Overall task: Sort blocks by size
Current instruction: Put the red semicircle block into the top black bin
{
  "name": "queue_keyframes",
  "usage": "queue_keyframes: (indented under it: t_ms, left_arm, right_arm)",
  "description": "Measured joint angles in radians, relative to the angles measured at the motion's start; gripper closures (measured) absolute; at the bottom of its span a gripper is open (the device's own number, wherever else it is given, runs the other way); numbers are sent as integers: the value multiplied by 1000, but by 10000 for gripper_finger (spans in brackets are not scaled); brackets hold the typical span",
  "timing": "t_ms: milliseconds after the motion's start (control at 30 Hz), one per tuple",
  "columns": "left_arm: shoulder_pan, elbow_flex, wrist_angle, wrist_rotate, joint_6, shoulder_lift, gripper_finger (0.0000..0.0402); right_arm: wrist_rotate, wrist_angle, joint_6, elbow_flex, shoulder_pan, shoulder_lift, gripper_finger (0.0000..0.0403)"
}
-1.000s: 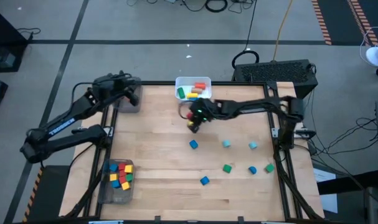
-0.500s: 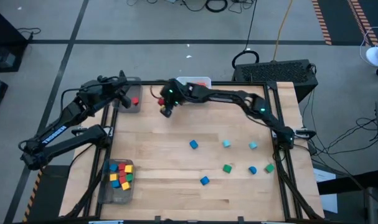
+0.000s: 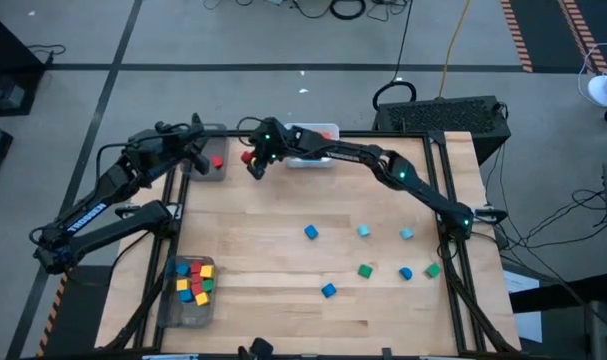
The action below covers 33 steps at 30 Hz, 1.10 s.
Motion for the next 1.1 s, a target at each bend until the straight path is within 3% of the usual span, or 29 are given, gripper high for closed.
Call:
queue_keyframes:
  t_ms: [200, 567, 733, 900, 1100]
  left_arm:
    - [0, 0, -56, 0, 42, 22, 274]
    - [-16, -18, -38, 256, 122, 64, 274]
    - [-70, -18, -19, 337, 155, 66, 274]
    - [-126, -18, -14, 372, 158, 85, 274]
    - [-166, -109, 107, 369, 178, 103, 274]
  right_arm:
    - [-42, 8, -21, -1, 4, -2, 294]
    - [-482, 220, 157, 0, -45, -38, 294]
    - [-597, 268, 210, 0, -55, -38, 294]
    - [-775, 210, 206, -1, -55, -38, 294]
    - [-811, 1, 83, -1, -70, -38, 294]
